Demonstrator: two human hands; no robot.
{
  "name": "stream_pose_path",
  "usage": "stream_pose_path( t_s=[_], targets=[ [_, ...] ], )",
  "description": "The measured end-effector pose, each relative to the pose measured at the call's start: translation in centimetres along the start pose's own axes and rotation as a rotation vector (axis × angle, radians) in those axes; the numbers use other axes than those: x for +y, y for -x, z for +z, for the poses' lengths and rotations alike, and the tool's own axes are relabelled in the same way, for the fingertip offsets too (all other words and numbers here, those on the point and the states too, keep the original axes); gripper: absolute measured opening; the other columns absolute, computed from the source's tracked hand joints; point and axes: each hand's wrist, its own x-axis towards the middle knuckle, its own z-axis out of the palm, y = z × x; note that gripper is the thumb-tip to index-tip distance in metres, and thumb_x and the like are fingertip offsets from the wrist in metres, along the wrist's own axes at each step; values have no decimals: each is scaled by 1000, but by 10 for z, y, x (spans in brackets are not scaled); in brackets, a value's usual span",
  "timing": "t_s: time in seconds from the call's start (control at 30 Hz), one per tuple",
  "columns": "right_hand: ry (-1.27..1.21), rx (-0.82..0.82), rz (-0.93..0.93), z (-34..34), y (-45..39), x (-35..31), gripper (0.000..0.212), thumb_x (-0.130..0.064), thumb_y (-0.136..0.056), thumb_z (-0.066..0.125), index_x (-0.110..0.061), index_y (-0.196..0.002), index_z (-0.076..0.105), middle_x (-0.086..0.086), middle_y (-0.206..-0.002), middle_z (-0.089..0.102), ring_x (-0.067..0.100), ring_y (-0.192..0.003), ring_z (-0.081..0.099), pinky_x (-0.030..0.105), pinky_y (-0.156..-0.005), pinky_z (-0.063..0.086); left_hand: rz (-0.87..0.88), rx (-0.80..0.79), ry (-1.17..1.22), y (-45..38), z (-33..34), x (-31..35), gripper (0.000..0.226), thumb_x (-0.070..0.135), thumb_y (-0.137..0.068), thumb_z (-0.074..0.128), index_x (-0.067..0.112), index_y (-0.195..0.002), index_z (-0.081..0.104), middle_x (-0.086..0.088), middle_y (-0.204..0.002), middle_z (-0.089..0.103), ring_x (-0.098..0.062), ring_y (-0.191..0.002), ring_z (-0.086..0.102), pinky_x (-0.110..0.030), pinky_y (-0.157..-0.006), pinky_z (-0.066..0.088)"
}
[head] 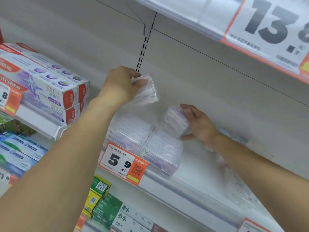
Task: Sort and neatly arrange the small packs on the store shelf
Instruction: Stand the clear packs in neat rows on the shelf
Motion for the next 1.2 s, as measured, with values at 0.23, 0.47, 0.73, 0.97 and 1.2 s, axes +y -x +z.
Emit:
stream_pose_path(
  t_s=[0.23, 0.47, 0.73, 0.97, 1.2],
  targets=[
    [343, -240, 67, -26, -10, -27, 54, -52, -91, 60, -43, -140, 39, -4, -128, 55, 18, -107, 65, 37, -77, 60, -21, -69, -48, 3, 3, 3, 41, 44, -90, 62, 21, -123, 66, -5, -130, 61, -32, -107, 63, -38, -96, 50],
    [131, -232, 107, -28, -29, -34, 32, -31, -82, 79, -4, -97, 71, 15, -96, 73, 27, -78, 74, 39, -72, 63, -36, -41, 56, 3, -2, 6, 35, 43, -87, 66, 20, -113, 73, -8, -116, 70, -32, -93, 68, -40, -90, 55],
    [281, -90, 182, -13, -9, -4, 55, -36, -71, 87, -9, -100, 49, 16, -84, 70, 28, -70, 71, 48, -72, 63, -49, -34, 97, 7, -4, 11, 31, 40, -90, 65, 20, -111, 73, -10, -99, 73, -29, -76, 68, -32, -85, 55],
    [522, -83, -74, -12, -19, -10, 62, -61, -86, 62, -46, -142, 40, -4, -132, 40, 14, -109, 51, 26, -89, 42, -47, -25, 108, 7, -5, 13, 30, 39, -90, 64, 19, -109, 74, -7, -92, 71, -27, -69, 69, -23, -68, 50],
    [529, -198, -4, -16, -13, -20, 44, -60, -83, 66, -38, -120, 57, 3, -124, 46, 13, -99, 53, 27, -83, 48, -75, -18, 119, 4, -7, 11, 32, 40, -90, 64, 15, -106, 74, -8, -92, 71, -28, -66, 71, -21, -57, 52]
  ],
)
